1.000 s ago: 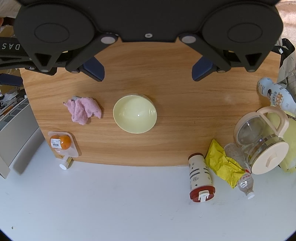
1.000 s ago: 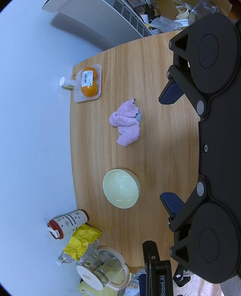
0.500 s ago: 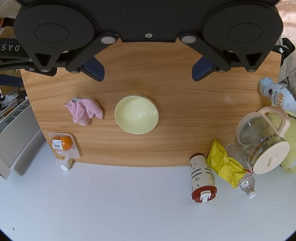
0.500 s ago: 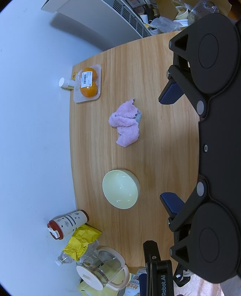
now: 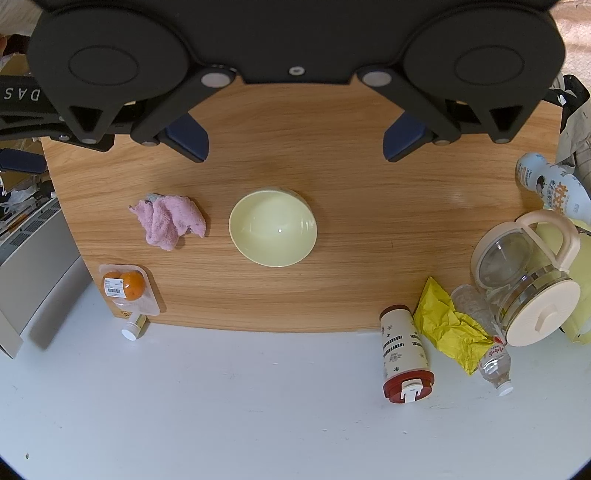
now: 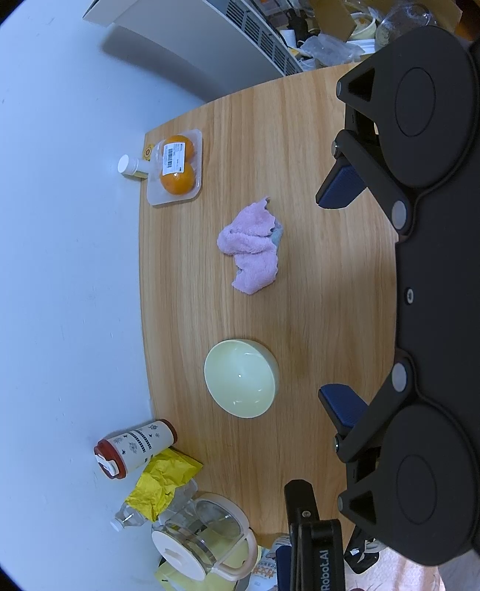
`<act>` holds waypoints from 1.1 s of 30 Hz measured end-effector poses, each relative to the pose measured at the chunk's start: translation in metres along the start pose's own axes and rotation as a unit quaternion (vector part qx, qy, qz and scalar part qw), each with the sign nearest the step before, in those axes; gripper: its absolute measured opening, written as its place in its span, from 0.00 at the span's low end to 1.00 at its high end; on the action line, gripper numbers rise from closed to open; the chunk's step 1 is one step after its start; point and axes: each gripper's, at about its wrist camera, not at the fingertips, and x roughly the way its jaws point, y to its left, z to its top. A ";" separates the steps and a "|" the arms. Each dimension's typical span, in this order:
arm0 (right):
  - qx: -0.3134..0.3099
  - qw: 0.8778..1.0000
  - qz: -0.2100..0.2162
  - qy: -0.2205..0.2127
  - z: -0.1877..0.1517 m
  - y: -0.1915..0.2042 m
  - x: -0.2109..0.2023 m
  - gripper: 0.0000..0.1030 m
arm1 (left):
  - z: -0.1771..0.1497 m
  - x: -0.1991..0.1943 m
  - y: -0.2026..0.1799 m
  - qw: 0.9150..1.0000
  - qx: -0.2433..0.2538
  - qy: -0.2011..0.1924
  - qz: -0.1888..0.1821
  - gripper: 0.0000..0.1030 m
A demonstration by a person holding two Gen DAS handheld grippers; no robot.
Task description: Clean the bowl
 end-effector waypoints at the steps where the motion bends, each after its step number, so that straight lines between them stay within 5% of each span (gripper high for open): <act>1: -0.001 1.000 0.000 0.000 0.000 0.000 0.000 1.00 | -0.001 -0.001 0.000 1.000 0.000 0.001 0.000 0.99; 14: 0.004 1.000 -0.001 -0.002 0.007 0.000 0.003 1.00 | 0.006 0.007 0.012 1.000 -0.020 0.013 -0.011 0.99; 27: -0.028 0.995 -0.060 -0.076 0.035 -0.007 0.017 1.00 | 0.032 0.044 0.029 0.998 -0.044 0.011 -0.046 0.99; 33: -0.026 0.995 -0.031 -0.089 0.053 -0.024 0.038 0.97 | 0.042 0.071 0.027 0.998 -0.024 -0.008 -0.063 0.99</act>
